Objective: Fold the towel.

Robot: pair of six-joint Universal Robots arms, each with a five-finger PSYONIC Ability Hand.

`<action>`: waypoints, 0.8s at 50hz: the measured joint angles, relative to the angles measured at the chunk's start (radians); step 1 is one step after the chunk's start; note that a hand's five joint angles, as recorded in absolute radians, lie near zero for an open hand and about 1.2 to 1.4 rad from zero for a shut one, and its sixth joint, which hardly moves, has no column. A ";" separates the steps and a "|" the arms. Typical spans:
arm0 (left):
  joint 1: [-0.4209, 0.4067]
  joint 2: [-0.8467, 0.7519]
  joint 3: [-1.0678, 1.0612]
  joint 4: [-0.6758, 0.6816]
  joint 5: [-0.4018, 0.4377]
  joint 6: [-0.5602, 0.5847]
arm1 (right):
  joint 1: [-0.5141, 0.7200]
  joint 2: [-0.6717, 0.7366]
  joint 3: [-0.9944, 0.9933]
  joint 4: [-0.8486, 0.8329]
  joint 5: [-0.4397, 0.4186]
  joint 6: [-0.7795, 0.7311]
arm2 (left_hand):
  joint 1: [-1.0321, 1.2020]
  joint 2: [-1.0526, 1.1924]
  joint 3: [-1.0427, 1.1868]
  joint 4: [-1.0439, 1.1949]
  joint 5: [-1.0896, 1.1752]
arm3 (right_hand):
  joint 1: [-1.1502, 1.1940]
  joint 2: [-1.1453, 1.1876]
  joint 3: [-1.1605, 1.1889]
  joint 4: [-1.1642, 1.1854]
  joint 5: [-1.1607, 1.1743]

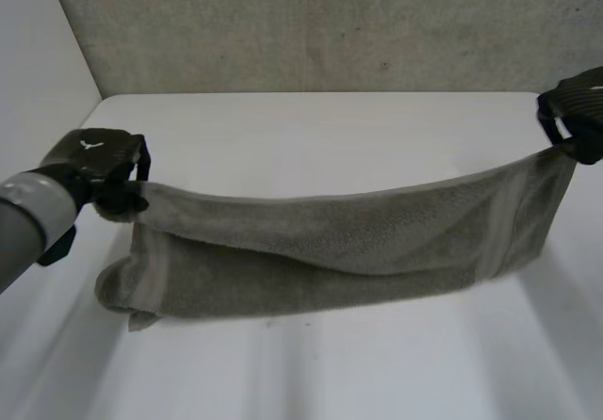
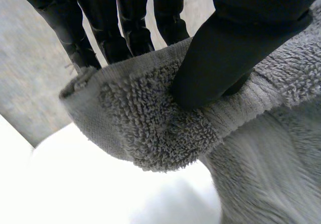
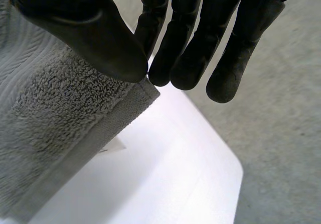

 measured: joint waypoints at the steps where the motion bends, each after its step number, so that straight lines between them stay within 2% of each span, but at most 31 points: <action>1: -0.001 -0.023 0.019 0.002 -0.001 0.000 | 0.009 0.022 -0.020 0.002 0.012 -0.006 | 0.000 0.000 0.000 0.000 0.000 | 0.000 0.000 0.000 0.000 0.000; 6: -0.021 -0.179 0.248 0.007 -0.007 -0.003 | 0.096 0.207 -0.276 -0.011 0.133 -0.020 | 0.000 0.000 0.001 0.000 0.000 | 0.000 0.000 0.000 0.000 0.000; 12: -0.060 -0.322 0.650 0.014 -0.014 -0.022 | 0.199 0.437 -0.677 -0.062 0.293 0.002 | 0.000 0.001 0.001 0.000 0.000 | 0.000 0.000 0.000 0.000 0.000; 16: -0.080 -0.382 0.886 0.023 -0.021 -0.056 | 0.220 0.503 -0.915 -0.143 0.335 0.096 | 0.001 0.001 0.001 0.001 0.000 | 0.000 0.000 0.000 0.000 0.000; 19: -0.083 -0.356 1.040 0.045 -0.043 -0.148 | 0.205 0.476 -1.059 -0.230 0.325 0.241 | 0.014 0.001 0.001 0.001 0.000 | 0.010 0.000 0.000 0.000 0.005; 21: -0.082 -0.334 1.081 0.056 -0.058 -0.199 | 0.195 0.446 -1.085 -0.255 0.312 0.308 | 0.014 0.001 0.001 0.001 0.000 | 0.010 0.000 0.000 0.000 0.005; 24: -0.078 -0.301 1.087 0.064 -0.079 -0.264 | 0.184 0.393 -1.047 -0.254 0.289 0.377 | 0.014 0.001 0.001 0.001 0.000 | 0.010 0.000 0.000 0.000 0.006; 29: -0.067 -0.258 0.919 0.056 -0.096 -0.313 | 0.176 0.314 -0.849 -0.203 0.245 0.407 | 0.014 0.001 0.001 0.001 0.000 | 0.010 0.000 0.000 0.000 0.006; 33: -0.057 -0.234 0.675 0.082 -0.093 -0.312 | 0.171 0.267 -0.614 -0.175 0.176 0.381 | 0.014 0.001 0.001 0.002 0.000 | 0.010 0.001 0.000 0.000 0.006; 36: -0.051 -0.227 0.444 0.149 -0.087 -0.303 | 0.168 0.242 -0.403 -0.169 0.111 0.328 | 0.014 0.001 0.002 0.002 0.000 | 0.010 0.001 0.000 0.000 0.006; 40: -0.047 -0.231 0.236 0.237 -0.083 -0.286 | 0.167 0.231 -0.183 -0.177 0.066 0.245 | 0.014 0.001 0.002 0.002 0.000 | 0.010 0.001 0.000 0.000 0.006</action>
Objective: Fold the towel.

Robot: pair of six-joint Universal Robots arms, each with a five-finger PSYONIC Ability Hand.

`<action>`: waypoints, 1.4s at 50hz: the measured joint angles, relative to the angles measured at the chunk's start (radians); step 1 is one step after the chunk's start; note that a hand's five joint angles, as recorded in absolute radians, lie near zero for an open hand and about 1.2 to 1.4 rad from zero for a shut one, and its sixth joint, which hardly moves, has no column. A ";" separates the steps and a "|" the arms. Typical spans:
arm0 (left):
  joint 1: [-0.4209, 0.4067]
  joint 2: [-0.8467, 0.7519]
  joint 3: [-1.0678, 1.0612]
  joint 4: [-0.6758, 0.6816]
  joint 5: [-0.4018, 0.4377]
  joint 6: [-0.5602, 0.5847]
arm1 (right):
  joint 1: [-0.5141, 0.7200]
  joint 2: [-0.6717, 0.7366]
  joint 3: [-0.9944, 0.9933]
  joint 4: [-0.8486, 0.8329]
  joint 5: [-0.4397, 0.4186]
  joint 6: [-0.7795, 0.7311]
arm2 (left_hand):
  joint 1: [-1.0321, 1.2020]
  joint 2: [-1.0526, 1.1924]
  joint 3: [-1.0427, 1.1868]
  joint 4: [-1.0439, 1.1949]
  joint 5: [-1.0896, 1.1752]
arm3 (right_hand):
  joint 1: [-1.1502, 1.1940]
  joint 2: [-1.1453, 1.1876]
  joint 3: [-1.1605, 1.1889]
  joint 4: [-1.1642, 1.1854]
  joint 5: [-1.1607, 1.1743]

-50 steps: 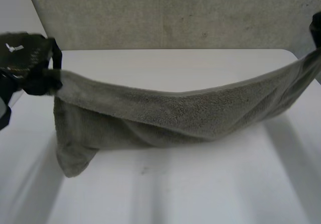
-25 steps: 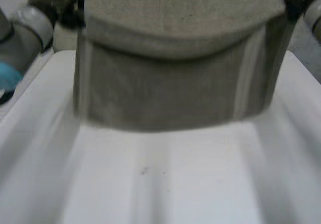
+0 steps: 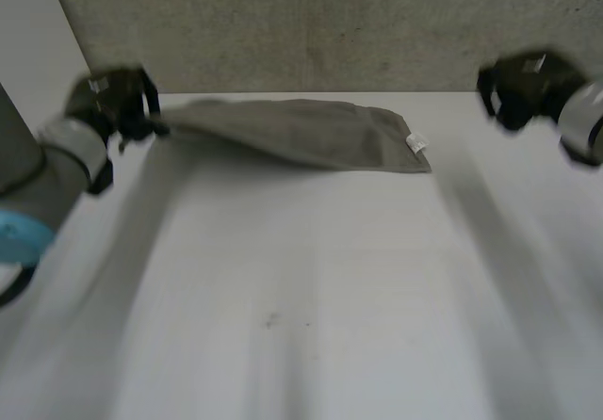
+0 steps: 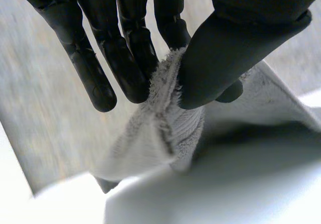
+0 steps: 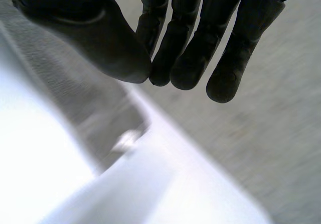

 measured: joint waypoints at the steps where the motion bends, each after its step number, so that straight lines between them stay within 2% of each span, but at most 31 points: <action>1: 0.001 -0.003 -0.053 0.027 0.001 0.009 | 0.000 0.000 0.058 -0.005 -0.007 -0.024 | 0.000 0.000 0.000 0.000 0.000 | 0.000 0.000 0.000 0.000 0.000; 8: 0.025 -0.020 -0.275 0.156 0.003 0.109 | -0.001 0.006 0.338 -0.095 -0.013 -0.129 | 0.000 0.000 0.000 0.000 0.000 | -0.048 -0.048 -0.038 -0.037 -0.046; 11: 0.042 -0.016 -0.328 0.180 0.004 0.154 | -0.001 0.009 0.405 -0.152 -0.007 -0.137 | 0.000 0.000 0.000 0.000 0.000 | -0.415 -0.415 -0.407 -0.405 -0.416; 12: 0.047 -0.009 -0.344 0.184 0.005 0.169 | -0.001 0.010 0.423 -0.174 -0.005 -0.137 | 0.000 0.000 0.000 0.000 0.000 | -0.620 -0.621 -0.609 -0.588 -0.627; 13: 0.049 -0.006 -0.348 0.185 0.005 0.173 | -0.001 0.010 0.429 -0.183 -0.003 -0.135 | 0.000 0.000 0.000 0.000 0.000 | -0.656 -0.657 -0.645 -0.641 -0.664; 14: 0.051 0.005 -0.358 0.185 0.005 0.182 | -0.001 0.010 0.440 -0.199 -0.001 -0.129 | 0.000 0.000 0.000 0.000 0.000 | -0.836 -0.833 -0.827 -0.822 -0.871; 18: 0.049 0.057 -0.368 0.178 0.005 0.194 | 0.004 0.005 0.453 -0.230 0.001 -0.088 | 0.000 0.000 0.000 0.000 0.000 | -1.078 -1.068 -1.069 -1.064 -1.120; 25: -0.001 0.192 -0.324 0.121 0.012 0.190 | 0.023 -0.034 0.446 -0.252 -0.001 0.066 | 0.000 0.000 0.000 0.000 0.000 | -1.112 -1.082 -1.090 -1.070 -1.121; 31: -0.073 0.338 -0.203 -0.017 0.024 0.185 | 0.080 -0.081 0.414 -0.265 -0.001 0.250 | 0.000 0.000 0.000 0.000 0.000 | -1.115 -1.082 -1.090 -1.070 -1.121; 37: -0.139 0.430 -0.057 -0.152 0.026 0.180 | 0.171 -0.081 0.344 -0.269 0.000 0.409 | 0.000 0.000 0.000 0.000 0.000 | -1.114 -1.082 -1.090 -1.070 -1.121; 42: -0.199 0.465 0.059 -0.227 0.022 0.179 | 0.278 -0.026 0.257 -0.273 0.000 0.492 | 0.000 0.000 0.000 0.000 0.000 | -1.114 -1.082 -1.090 -1.070 -1.121; 51: -0.231 0.485 0.155 -0.295 0.018 0.180 | 0.410 0.140 0.106 -0.296 0.025 0.541 | 0.000 0.000 0.000 0.000 0.000 | -1.115 -1.082 -1.090 -1.073 -1.121; 56: -0.226 0.488 0.159 -0.306 0.017 0.180 | 0.439 0.265 0.018 -0.300 0.115 0.534 | 0.000 0.000 0.000 0.000 0.000 | -1.076 -1.065 -1.067 -1.062 -1.085; 64: -0.198 0.489 0.145 -0.309 0.017 0.183 | 0.418 0.355 -0.018 -0.290 0.255 0.458 | 0.000 0.000 0.000 0.000 0.000 | -0.742 -0.735 -0.737 -0.738 -0.759; 70: -0.127 0.485 0.135 -0.305 0.022 0.182 | 0.333 0.322 0.047 -0.268 0.266 0.397 | 0.000 0.000 0.000 0.000 0.000 | -0.544 -0.536 -0.537 -0.537 -0.571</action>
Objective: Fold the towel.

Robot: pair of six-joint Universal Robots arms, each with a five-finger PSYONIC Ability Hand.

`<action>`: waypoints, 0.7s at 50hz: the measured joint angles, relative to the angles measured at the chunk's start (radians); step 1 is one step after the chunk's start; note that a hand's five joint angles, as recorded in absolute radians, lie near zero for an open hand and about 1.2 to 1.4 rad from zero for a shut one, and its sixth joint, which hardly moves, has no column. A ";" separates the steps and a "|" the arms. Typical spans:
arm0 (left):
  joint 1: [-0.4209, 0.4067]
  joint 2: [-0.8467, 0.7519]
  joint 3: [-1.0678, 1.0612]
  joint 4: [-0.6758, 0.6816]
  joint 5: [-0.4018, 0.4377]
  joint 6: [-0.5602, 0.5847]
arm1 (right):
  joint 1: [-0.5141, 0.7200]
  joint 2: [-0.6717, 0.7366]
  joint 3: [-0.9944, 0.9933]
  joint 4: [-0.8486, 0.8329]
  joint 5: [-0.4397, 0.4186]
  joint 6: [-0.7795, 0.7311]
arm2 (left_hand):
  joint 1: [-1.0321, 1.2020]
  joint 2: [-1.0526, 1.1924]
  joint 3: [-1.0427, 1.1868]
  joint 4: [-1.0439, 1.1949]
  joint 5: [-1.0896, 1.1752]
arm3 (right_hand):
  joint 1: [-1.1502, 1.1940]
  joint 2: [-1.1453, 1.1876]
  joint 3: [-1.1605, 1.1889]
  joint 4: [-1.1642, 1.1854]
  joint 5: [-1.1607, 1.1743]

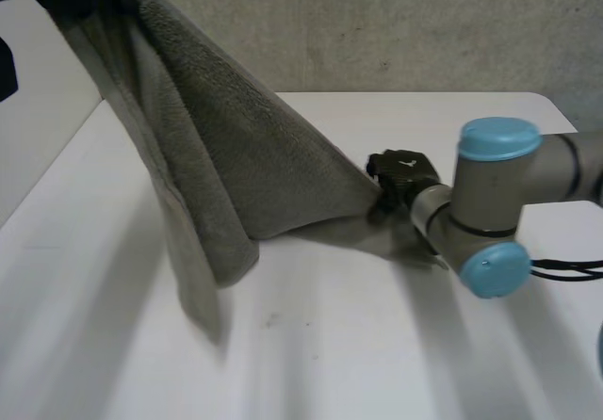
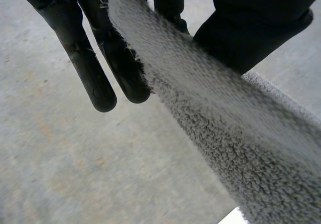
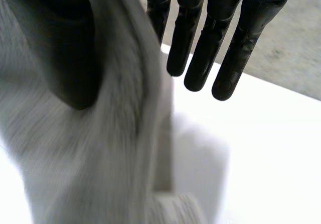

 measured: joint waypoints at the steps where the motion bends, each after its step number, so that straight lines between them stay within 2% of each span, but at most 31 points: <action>1: 0.008 -0.001 -0.001 0.001 0.000 0.000 | -0.013 -0.007 0.012 0.003 -0.006 -0.004 | 0.000 0.000 0.000 0.000 0.000 | 0.054 0.056 0.054 0.054 0.051; 6: 0.065 -0.008 -0.004 0.004 0.004 -0.004 | -0.081 -0.048 0.094 0.020 -0.081 -0.017 | 0.000 0.000 0.000 0.000 0.000 | 0.465 0.457 0.448 0.444 0.465; 8: 0.074 -0.011 -0.006 0.005 0.005 -0.005 | -0.096 -0.060 0.117 0.025 -0.110 -0.018 | 0.000 0.000 0.000 0.000 0.000 | 0.528 0.527 0.521 0.527 0.546; 16: 0.081 -0.026 -0.009 0.006 0.003 -0.005 | -0.156 -0.163 0.179 0.073 -0.176 -0.074 | 0.000 0.000 0.000 0.000 0.000 | 0.528 0.532 0.530 0.537 0.551; 21: 0.080 -0.034 -0.009 0.004 0.002 -0.005 | -0.198 -0.337 0.170 0.151 -0.192 -0.216 | 0.000 0.000 0.000 0.000 0.000 | 0.528 0.532 0.530 0.537 0.551; 29: 0.079 -0.025 -0.016 -0.002 0.002 -0.005 | -0.220 -0.605 0.065 0.401 -0.223 -0.499 | 0.000 0.000 0.000 0.000 0.000 | 0.529 0.532 0.530 0.537 0.554; 35: 0.092 -0.023 -0.076 -0.004 0.004 -0.002 | -0.238 -0.660 -0.045 0.662 -0.238 -0.668 | 0.000 0.000 0.000 0.000 0.000 | 0.529 0.532 0.532 0.537 0.555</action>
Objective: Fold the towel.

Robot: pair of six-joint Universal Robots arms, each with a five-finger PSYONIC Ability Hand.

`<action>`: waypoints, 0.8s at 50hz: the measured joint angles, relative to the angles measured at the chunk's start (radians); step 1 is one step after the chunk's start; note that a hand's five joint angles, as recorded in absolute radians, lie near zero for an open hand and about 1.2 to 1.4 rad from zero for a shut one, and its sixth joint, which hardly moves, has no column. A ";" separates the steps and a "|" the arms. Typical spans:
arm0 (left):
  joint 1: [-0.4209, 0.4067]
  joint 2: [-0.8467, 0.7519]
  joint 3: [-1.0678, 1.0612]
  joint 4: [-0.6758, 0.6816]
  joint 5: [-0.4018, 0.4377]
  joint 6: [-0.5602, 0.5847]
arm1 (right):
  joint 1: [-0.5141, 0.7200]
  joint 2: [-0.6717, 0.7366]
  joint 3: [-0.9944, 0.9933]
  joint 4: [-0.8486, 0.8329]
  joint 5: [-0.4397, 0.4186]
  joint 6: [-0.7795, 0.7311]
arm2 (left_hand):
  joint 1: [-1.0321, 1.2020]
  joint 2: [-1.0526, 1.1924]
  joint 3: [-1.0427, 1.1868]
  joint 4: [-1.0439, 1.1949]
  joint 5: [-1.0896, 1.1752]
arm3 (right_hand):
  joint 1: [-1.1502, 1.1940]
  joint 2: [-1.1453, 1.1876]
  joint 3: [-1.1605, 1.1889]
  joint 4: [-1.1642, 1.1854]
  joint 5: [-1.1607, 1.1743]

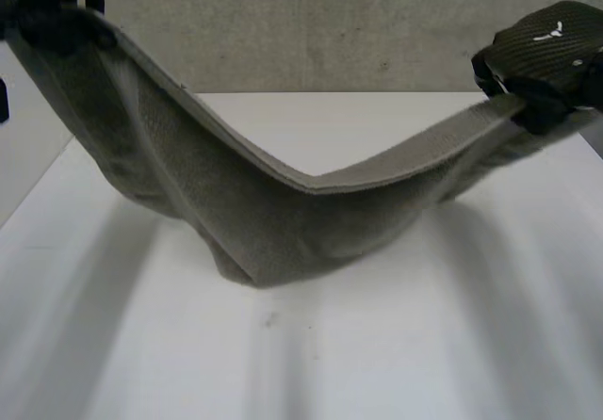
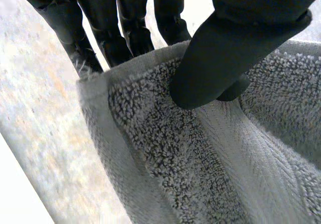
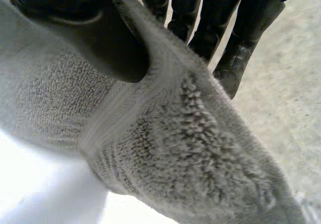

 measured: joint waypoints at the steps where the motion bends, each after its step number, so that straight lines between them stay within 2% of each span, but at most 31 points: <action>1: 0.006 -0.002 -0.017 0.000 0.001 0.001 | -0.005 0.005 -0.013 0.039 0.000 -0.027 | 0.000 0.000 0.000 0.000 0.000 | 0.000 0.000 0.000 0.000 0.000; 8: 0.056 -0.040 -0.137 0.009 0.006 0.008 | -0.025 0.092 -0.046 0.142 0.013 -0.139 | 0.000 0.000 0.000 0.000 0.000 | 0.000 0.000 0.000 0.000 0.000; 16: 0.078 -0.222 -0.181 0.056 0.022 0.011 | -0.020 0.284 -0.112 0.033 0.083 -0.146 | 0.000 0.000 0.000 0.000 0.000 | 0.000 0.000 0.000 0.000 0.000; 20: 0.070 -0.323 -0.079 0.116 0.022 0.010 | -0.004 0.381 -0.246 -0.085 0.127 -0.128 | 0.000 0.000 0.000 0.000 0.000 | 0.000 0.004 0.001 0.000 0.000; 23: 0.059 -0.407 0.112 0.188 0.013 0.003 | 0.020 0.473 -0.470 -0.255 0.153 -0.085 | 0.000 0.000 0.000 0.000 0.000 | 0.000 0.004 0.001 0.000 0.000; 29: 0.035 -0.472 0.468 0.305 -0.025 -0.038 | 0.047 0.539 -0.760 -0.553 0.169 0.079 | 0.000 0.000 0.000 0.000 0.000 | 0.001 0.004 0.001 0.000 0.002; 35: 0.030 -0.477 0.569 0.391 -0.082 -0.108 | 0.051 0.498 -0.737 -0.620 0.169 0.208 | 0.000 0.000 0.000 0.000 0.000 | 0.002 0.004 0.001 0.000 0.010; 40: 0.037 -0.464 0.439 0.416 -0.105 -0.149 | 0.049 0.455 -0.579 -0.521 0.158 0.220 | 0.000 0.000 0.000 0.000 0.000 | 0.002 0.004 0.001 0.000 0.010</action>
